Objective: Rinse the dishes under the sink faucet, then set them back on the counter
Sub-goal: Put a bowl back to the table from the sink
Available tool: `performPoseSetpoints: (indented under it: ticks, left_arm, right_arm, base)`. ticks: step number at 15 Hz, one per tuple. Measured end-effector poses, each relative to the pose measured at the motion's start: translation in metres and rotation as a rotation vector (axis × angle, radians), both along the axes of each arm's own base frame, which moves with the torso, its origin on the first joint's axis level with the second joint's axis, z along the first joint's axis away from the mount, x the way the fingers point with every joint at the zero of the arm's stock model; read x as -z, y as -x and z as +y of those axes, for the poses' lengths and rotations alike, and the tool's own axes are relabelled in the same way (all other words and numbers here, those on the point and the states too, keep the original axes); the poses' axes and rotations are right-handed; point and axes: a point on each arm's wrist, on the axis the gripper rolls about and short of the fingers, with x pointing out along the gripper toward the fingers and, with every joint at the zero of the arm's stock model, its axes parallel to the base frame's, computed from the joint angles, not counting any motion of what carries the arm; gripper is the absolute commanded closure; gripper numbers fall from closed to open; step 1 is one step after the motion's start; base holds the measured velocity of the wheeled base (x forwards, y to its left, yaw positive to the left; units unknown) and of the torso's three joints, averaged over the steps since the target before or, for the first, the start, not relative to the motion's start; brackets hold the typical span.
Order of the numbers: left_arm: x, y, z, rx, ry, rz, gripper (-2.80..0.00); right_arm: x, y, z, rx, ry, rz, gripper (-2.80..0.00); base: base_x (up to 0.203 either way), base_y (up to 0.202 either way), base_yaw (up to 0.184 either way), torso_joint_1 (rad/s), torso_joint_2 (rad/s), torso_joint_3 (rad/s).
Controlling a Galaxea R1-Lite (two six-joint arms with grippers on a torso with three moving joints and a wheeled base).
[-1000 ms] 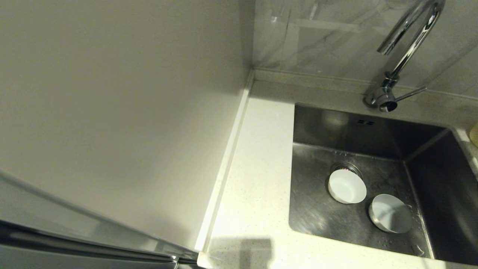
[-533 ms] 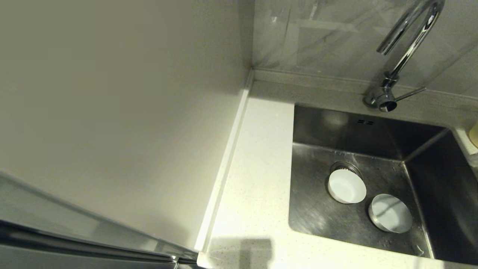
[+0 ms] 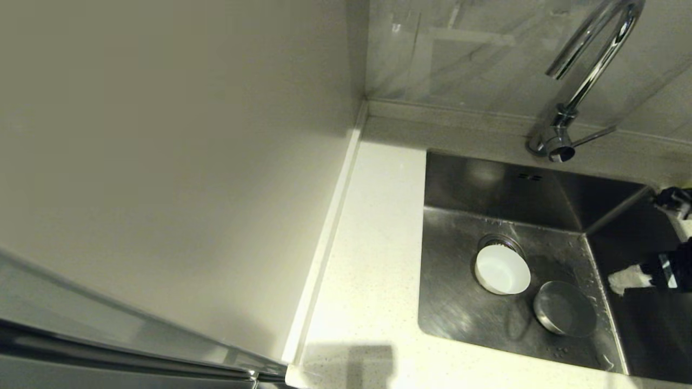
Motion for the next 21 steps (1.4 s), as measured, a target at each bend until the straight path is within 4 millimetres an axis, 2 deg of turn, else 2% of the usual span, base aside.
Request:
performPoseSetpoints:
  ticks: [3,7,9,15,21]
  left_arm:
    - [0.0,0.0,0.0,0.0,0.0,0.0,0.0]
    - [0.0,0.0,0.0,0.0,0.0,0.0,0.0]
    - [0.0,0.0,0.0,-0.001,0.0,0.0,0.0]
    - [0.0,0.0,0.0,0.0,0.0,0.0,0.0]
    - [0.0,0.0,0.0,0.0,0.0,0.0,0.0]
  right_arm:
    - [0.028,-0.018,0.005,-0.019,0.17,-0.035,-2.8]
    - [0.044,-0.055,0.016,0.0,0.295,-0.163,-2.8]
    - [0.055,-0.067,0.02,0.033,0.334,-0.147,-2.8]
    - [0.087,-0.095,0.041,-0.044,0.271,-0.087,-2.8]
    - [0.108,-0.142,0.07,-0.076,0.209,-0.104,-2.8]
  base:
    - [0.0,0.0,0.0,0.0,0.0,0.0]
    - [0.0,0.0,0.0,0.0,0.0,0.0]
    - [0.0,0.0,0.0,0.0,0.0,0.0]
    - [0.0,0.0,0.0,0.0,0.0,0.0]
    - [0.0,0.0,0.0,0.0,0.0,0.0]
